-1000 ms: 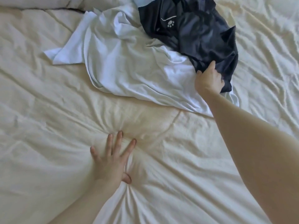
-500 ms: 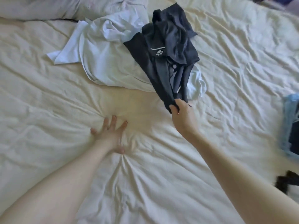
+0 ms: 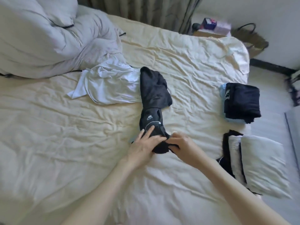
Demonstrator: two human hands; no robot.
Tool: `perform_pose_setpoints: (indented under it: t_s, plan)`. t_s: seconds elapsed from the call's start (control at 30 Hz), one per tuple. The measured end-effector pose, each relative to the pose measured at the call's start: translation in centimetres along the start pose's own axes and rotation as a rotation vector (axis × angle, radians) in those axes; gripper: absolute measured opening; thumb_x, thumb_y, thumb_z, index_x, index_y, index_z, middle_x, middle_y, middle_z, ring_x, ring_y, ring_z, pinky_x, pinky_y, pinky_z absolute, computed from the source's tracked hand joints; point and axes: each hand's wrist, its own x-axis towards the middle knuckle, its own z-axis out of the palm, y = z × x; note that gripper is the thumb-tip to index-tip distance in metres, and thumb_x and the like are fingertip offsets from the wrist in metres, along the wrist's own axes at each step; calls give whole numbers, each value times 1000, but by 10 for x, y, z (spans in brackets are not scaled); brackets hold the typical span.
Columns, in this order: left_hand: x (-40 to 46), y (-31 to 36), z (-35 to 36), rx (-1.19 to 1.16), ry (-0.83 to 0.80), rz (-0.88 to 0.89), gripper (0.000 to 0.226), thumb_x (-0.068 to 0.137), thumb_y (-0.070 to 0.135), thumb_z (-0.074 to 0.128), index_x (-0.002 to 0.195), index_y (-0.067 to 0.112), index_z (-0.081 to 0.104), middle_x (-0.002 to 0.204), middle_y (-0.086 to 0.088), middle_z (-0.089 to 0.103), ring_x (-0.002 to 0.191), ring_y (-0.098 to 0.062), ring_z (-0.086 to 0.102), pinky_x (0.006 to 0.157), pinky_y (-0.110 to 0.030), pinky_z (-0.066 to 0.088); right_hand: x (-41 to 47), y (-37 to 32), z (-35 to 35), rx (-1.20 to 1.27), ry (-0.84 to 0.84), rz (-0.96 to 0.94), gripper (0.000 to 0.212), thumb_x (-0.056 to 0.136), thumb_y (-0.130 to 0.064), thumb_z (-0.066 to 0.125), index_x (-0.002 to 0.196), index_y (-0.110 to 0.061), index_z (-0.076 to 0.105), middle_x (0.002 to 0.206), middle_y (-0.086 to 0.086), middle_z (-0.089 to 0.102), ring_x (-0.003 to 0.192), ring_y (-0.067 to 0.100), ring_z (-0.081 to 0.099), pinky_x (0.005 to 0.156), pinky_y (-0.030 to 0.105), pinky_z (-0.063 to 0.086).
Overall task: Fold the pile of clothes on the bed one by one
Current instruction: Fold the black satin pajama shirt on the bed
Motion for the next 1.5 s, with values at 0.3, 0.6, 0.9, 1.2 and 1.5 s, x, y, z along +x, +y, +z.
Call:
perform_pose_setpoints:
  t_s: [0.3,0.6,0.9,1.2,1.5]
  plan:
    - [-115,92,55,-312,-408,-84,9,87,18,60,95,14,60,98,-3,62,89,-19,54,73,-28,39,-158,-4,36,-41,-151,180,37,85,3,51,96,-22,76,98,-1,65,97,21,51,80,22,38]
    - [-146,114,114,-293,-690,-129,32,94,22,49,124,18,59,115,0,65,106,-17,58,84,-22,41,-255,23,93,-84,-482,526,28,87,-13,46,103,-22,67,96,-1,61,94,21,47,74,30,28]
    - [-91,86,169,-90,-475,-224,32,98,20,41,127,19,55,130,-1,50,120,-21,47,96,-35,42,-260,93,165,147,-56,1020,33,96,-21,41,126,-17,55,125,4,56,117,26,49,92,35,41]
    - [29,100,266,245,-365,156,48,100,28,42,144,19,26,149,-4,30,134,-23,31,104,-37,32,-256,159,236,22,32,1082,59,91,-43,54,142,-22,33,146,1,33,134,23,29,104,42,30]
    - [46,82,221,16,-714,-67,40,86,28,67,122,18,53,112,-2,58,96,-20,53,79,-31,43,-272,154,238,-122,-80,886,77,83,-59,52,146,-25,25,153,0,22,135,27,27,104,42,30]
